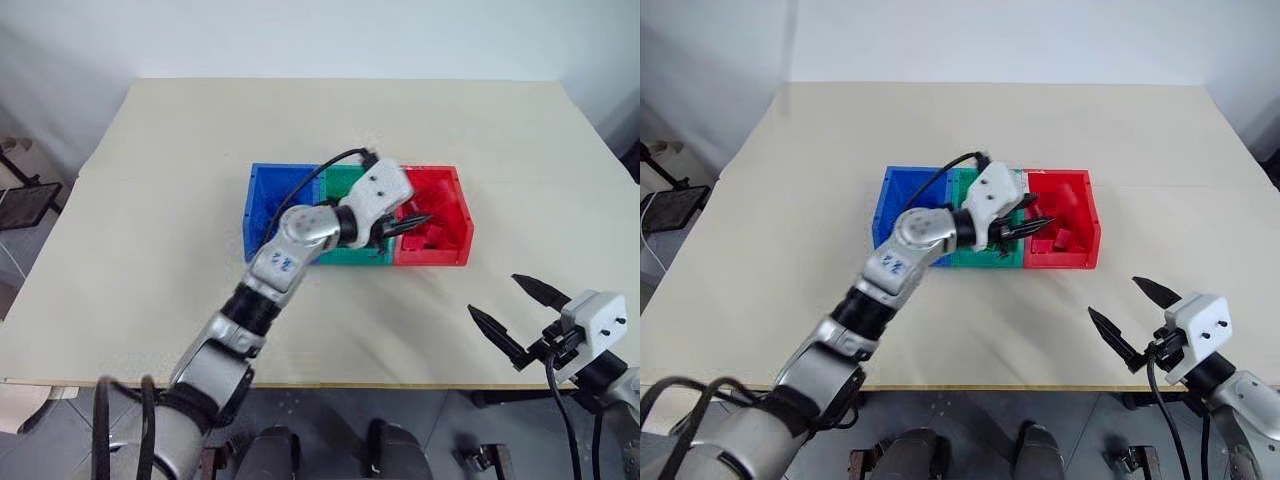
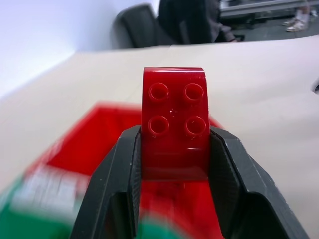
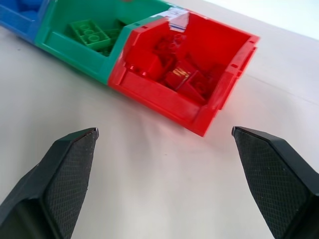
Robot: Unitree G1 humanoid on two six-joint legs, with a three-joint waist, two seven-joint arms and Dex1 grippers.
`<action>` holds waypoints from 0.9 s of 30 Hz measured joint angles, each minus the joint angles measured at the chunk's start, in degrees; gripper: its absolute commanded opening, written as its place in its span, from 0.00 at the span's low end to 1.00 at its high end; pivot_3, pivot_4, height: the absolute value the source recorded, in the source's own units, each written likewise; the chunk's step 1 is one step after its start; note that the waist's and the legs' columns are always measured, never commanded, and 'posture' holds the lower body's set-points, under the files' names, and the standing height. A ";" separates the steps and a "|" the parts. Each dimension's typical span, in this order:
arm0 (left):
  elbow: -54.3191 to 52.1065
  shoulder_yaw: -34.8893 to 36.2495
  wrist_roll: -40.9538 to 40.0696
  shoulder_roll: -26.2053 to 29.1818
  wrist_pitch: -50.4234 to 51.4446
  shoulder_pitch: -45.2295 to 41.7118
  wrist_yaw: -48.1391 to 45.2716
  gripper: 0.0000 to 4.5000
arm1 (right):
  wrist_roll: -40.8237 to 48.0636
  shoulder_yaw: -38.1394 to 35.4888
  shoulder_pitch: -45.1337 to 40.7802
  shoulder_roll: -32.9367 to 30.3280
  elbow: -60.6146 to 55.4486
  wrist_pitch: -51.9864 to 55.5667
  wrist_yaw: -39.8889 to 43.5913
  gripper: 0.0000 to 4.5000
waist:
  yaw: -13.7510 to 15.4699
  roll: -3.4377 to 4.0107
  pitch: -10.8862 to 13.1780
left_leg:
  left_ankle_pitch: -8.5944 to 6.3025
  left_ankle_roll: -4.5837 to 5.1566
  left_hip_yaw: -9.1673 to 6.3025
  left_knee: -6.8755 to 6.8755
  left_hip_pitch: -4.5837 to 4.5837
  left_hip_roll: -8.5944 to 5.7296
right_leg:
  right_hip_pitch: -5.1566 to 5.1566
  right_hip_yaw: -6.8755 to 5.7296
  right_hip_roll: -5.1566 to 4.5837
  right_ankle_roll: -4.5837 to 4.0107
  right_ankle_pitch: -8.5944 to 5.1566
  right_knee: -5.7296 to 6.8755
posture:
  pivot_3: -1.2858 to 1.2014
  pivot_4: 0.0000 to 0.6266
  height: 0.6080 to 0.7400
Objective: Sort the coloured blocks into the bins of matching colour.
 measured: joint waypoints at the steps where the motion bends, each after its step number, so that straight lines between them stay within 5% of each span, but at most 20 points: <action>1: 6.15 -0.01 1.21 -1.27 -2.10 -3.39 0.03 0.40 | -0.02 -0.02 0.67 0.38 -0.78 0.01 -0.41 1.00 | 0.13 -0.02 0.01 | 0.01 0.02 0.00 0.01 -0.01 0.00 | 0.01 -0.02 0.00 0.00 0.00 -0.02 | 0.52 0.24 1.00; 4: 19.43 1.20 3.54 -3.52 -5.73 -9.69 1.85 0.62 | 0.04 0.31 0.98 1.49 -2.78 0.06 -1.61 1.00 | 0.07 -0.03 0.02 | -0.01 0.09 0.04 0.00 -0.04 -0.01 | 0.02 0.00 -0.01 0.00 0.00 -0.15 | 0.52 0.24 1.00; 9: 24.00 3.97 3.76 -2.92 -10.12 -10.11 -1.38 0.98 | -0.03 1.36 0.49 2.24 -3.13 0.12 -2.91 1.00 | 0.01 -0.03 0.02 | -0.01 0.10 0.03 -0.03 -0.08 0.00 | -0.06 -0.02 -0.01 0.01 0.01 -0.13 | 0.52 0.24 1.00; 16: 8.52 7.97 1.80 5.51 -11.31 -1.84 -8.98 1.00 | -0.20 5.55 -6.92 -1.34 -1.84 0.11 -0.04 1.00 | -0.85 0.02 -0.01 | -0.01 0.09 0.00 -0.02 0.00 0.05 | -0.06 -0.03 -0.01 0.01 0.01 0.08 | 0.52 0.24 1.00; 27: -32.80 17.65 -7.24 32.16 -4.32 40.22 -22.98 1.00 | -0.50 13.67 -22.18 -8.92 12.93 -2.21 14.94 1.00 | -2.61 0.05 0.01 | -0.06 -0.01 -0.27 0.04 0.06 0.21 | -0.02 -0.25 0.01 0.02 0.01 0.28 | 0.52 0.24 1.00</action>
